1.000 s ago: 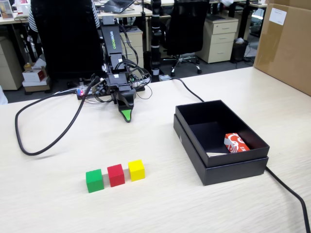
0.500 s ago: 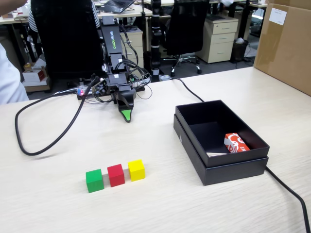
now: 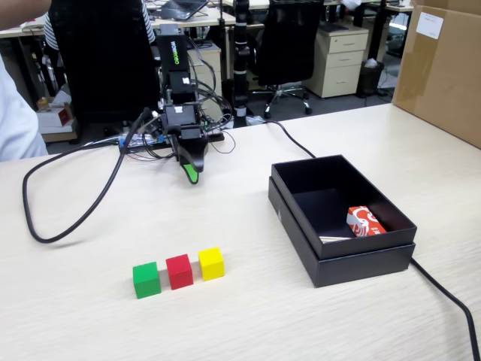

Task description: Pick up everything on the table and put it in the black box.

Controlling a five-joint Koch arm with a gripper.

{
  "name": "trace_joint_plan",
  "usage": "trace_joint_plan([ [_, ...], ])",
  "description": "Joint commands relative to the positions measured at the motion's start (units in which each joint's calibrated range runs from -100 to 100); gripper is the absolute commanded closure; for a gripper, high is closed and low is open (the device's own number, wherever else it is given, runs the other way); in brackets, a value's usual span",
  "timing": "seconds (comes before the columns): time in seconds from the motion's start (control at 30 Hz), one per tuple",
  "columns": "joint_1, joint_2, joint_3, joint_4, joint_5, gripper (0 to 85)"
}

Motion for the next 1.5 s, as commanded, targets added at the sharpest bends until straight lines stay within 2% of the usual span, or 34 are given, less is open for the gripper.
trace_joint_plan([
  [0.0, 0.0, 1.7, 9.1, -6.9, 0.7, 37.0],
  [0.23, -1.8, 14.3, 32.6, -26.3, 1.1, 37.5],
  [0.53, -6.0, 41.6, 60.8, -35.6, -0.3, 39.8],
  [1.07, -8.8, 93.9, 100.5, -36.2, -4.8, 39.5],
  [1.27, -8.8, 110.4, 113.0, -36.2, -5.4, 39.5],
  [1.47, -8.6, 118.6, 117.5, -36.2, -5.5, 39.5],
])
